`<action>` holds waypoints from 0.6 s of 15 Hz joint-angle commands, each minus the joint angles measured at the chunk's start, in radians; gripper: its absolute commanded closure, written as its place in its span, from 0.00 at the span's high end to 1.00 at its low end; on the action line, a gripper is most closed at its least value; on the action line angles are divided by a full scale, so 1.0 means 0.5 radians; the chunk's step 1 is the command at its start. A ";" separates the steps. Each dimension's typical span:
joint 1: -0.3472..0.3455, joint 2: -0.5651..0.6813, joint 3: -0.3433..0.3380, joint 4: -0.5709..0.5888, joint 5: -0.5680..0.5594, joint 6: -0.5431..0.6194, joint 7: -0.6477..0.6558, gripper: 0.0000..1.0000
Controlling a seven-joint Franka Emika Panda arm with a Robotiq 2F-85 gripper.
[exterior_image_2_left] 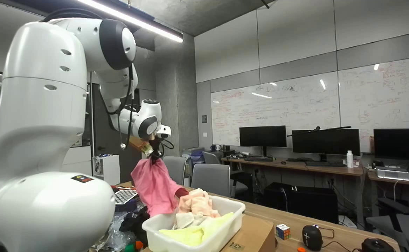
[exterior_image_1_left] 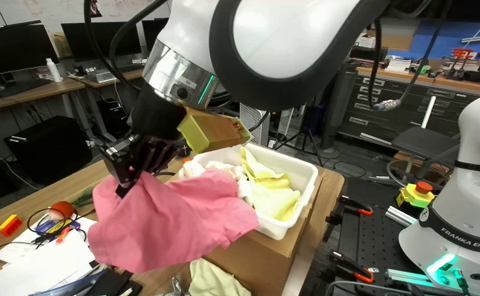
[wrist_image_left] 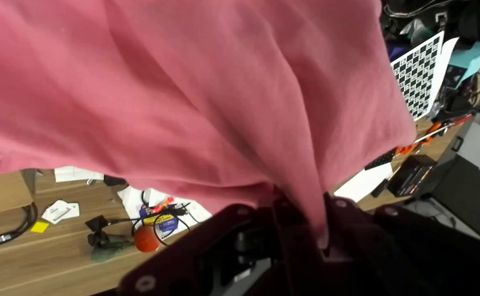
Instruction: Remove the clothes from the bowl and put them on the table
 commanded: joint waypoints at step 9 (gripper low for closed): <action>0.044 0.076 -0.091 0.020 -0.626 -0.205 0.218 0.60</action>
